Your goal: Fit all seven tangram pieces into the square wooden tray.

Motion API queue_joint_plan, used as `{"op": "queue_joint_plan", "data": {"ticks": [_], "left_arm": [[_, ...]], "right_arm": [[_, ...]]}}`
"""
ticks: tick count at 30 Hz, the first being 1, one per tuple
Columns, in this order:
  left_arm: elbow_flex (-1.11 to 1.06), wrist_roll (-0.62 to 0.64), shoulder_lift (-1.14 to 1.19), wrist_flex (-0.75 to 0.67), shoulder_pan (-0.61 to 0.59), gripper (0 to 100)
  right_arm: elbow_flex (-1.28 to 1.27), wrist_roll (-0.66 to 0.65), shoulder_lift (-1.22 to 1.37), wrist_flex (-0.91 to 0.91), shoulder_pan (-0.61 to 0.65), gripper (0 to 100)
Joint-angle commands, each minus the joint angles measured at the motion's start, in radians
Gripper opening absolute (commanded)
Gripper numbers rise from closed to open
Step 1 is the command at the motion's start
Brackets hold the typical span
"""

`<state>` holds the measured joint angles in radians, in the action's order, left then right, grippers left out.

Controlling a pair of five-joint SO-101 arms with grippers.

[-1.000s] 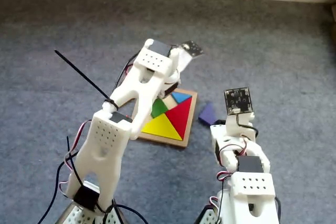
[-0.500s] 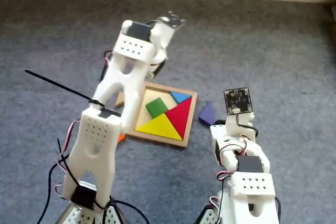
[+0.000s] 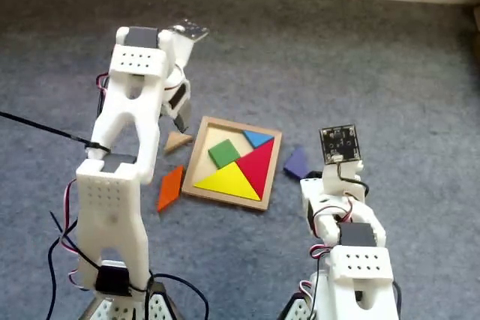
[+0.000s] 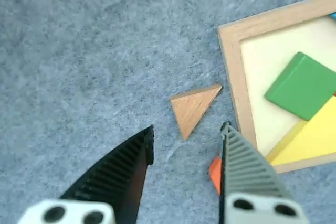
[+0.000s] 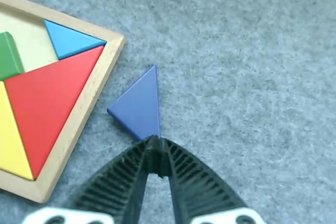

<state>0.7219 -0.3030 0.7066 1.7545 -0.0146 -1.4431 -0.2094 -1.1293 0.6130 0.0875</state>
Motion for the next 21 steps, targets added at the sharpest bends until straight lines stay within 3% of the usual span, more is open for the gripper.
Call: {"op": "queue_joint_plan", "data": {"ticks": [1,16,21], "left_arm": [[0.004,-0.055,0.019,0.012,-0.018,23],[0.007,-0.117,0.193,-0.018,-0.021,23],[0.024,-0.124,0.216,-0.04,-0.012,14]], "right_arm": [[0.002,-0.015,-0.022,-0.022,-0.015,1.0],[0.002,-0.015,-0.022,-0.022,-0.012,1.0],[0.002,-0.015,-0.022,-0.022,-0.012,1.0]]}}
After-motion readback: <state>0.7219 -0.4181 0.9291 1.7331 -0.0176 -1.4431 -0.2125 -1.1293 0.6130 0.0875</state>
